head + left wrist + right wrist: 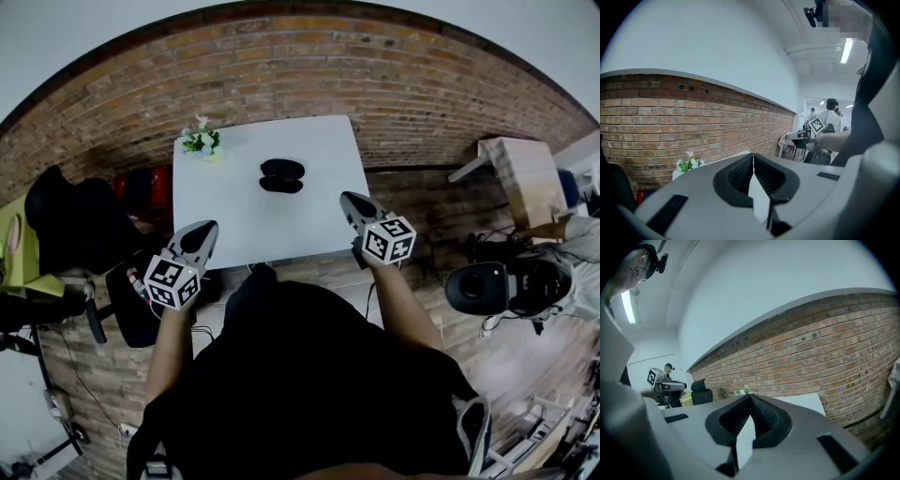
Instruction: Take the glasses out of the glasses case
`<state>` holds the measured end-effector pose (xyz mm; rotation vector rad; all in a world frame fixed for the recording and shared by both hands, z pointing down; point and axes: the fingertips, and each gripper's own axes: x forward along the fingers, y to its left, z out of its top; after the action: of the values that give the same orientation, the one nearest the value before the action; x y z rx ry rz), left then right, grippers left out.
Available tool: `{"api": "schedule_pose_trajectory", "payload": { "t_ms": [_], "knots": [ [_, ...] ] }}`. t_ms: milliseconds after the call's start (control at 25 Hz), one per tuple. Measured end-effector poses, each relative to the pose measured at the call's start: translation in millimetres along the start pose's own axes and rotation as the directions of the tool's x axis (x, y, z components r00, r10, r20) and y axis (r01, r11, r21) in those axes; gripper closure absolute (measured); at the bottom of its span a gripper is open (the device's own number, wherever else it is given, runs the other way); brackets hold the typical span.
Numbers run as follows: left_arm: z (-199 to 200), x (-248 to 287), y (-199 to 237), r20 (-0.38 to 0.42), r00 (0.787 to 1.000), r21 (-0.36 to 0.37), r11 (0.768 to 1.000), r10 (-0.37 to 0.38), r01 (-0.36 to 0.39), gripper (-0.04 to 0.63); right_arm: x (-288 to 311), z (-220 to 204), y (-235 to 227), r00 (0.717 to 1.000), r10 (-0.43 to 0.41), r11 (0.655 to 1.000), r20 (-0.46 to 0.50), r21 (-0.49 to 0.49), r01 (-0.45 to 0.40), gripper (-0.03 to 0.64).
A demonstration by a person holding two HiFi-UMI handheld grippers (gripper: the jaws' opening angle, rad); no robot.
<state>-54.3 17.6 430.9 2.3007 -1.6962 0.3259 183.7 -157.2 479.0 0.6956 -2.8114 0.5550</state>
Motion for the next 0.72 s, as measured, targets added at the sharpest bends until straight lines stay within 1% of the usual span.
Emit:
{"api": "schedule_pose_trajectory", "payload": {
  "t_ms": [240,720],
  "knots": [
    [-3,6,7,0.000,1.000,-0.010,1.000,-0.007,0.007,0.583,2,-3,-5,1.000,-0.021,1.000,-0.005,0.012,0.021,0.601],
    [0,30,39,-0.017,0.999,-0.016,0.999,-0.029,0.029,0.584,31,21,-27,0.999,-0.050,0.999,0.005,0.015,0.050,0.601]
  ]
}}
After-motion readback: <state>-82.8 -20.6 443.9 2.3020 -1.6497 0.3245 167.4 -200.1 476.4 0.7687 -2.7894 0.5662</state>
